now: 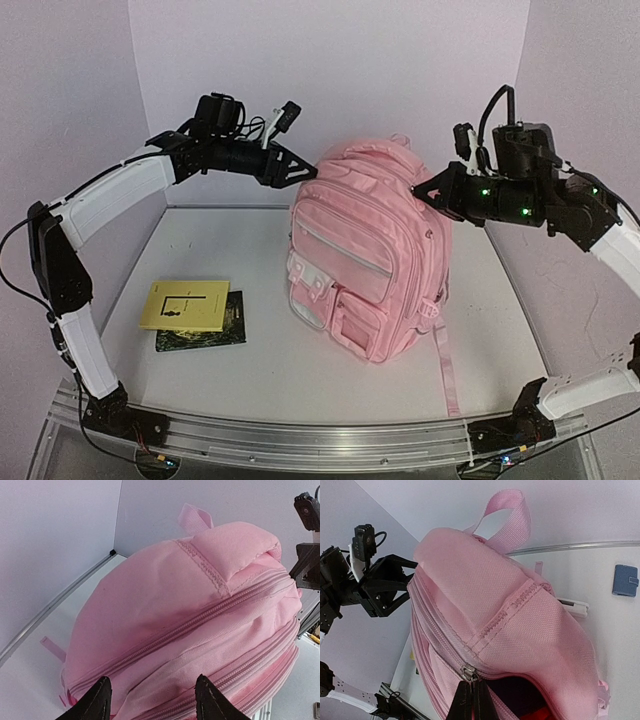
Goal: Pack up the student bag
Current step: Zip the student bag at the center of the board.
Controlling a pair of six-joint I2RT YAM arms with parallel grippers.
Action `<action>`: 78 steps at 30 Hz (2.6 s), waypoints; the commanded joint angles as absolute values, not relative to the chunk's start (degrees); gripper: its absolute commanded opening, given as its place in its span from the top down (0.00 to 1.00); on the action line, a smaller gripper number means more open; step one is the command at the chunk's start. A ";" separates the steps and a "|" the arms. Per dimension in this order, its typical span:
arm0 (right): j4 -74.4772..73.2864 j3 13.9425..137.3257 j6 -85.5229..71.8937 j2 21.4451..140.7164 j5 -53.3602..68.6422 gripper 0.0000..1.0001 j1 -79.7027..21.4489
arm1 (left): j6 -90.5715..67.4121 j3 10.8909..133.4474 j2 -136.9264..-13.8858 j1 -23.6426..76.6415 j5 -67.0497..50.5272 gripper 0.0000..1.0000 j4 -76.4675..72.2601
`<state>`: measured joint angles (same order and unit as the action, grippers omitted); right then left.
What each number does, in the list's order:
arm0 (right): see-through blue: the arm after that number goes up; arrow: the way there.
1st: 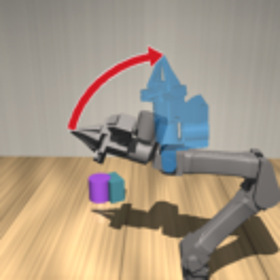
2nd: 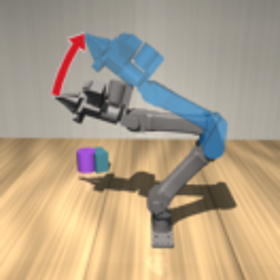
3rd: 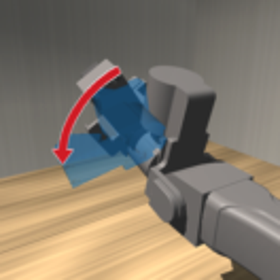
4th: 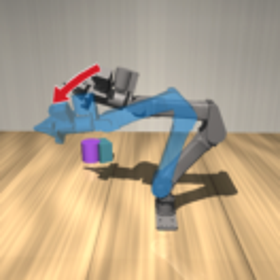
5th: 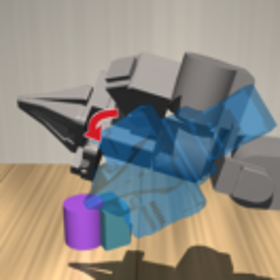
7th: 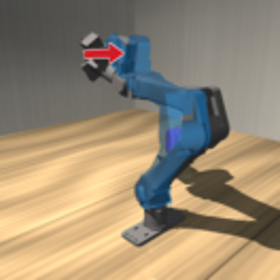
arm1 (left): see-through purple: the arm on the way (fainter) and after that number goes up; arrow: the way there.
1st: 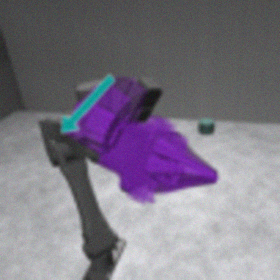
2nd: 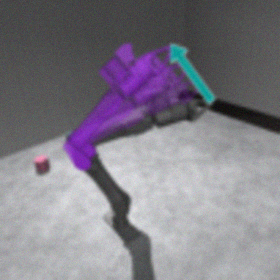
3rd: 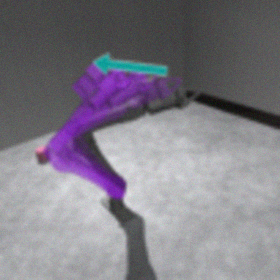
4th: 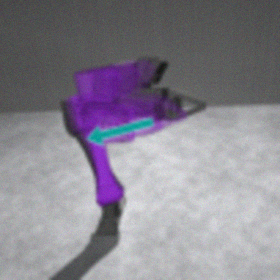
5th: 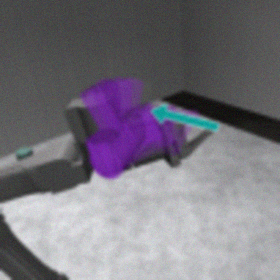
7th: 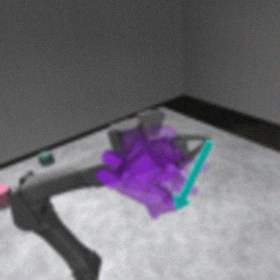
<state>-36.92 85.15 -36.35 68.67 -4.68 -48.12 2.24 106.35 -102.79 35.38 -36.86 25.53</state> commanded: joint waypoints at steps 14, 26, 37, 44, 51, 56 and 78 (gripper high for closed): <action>-40.07 84.10 -36.89 68.05 -3.22 1.00 -47.58 | 18.53 123.87 -111.79 37.47 -46.25 0.35 40.37; -40.72 82.82 -37.41 66.71 -3.63 1.00 -47.62 | 18.49 119.54 -109.70 38.06 -36.93 0.89 35.21; -43.71 80.91 -36.76 68.19 -2.99 1.00 -47.50 | 21.33 112.16 -103.21 33.57 -28.83 1.00 35.54; -46.10 80.39 -36.67 68.25 -2.72 1.00 -47.48 | 22.60 106.99 -98.35 30.33 -25.73 1.00 33.76; -45.91 77.25 -35.84 69.30 -3.39 1.00 -47.44 | 21.13 106.22 -97.91 28.82 -26.89 1.00 33.33; -38.48 69.34 -35.53 69.67 0.10 1.00 -45.59 | 19.20 105.50 -97.55 28.48 -26.75 1.00 32.22; -25.14 49.24 -40.80 66.81 6.02 1.00 -43.38 | 13.04 99.85 -93.85 27.34 -17.98 1.00 31.39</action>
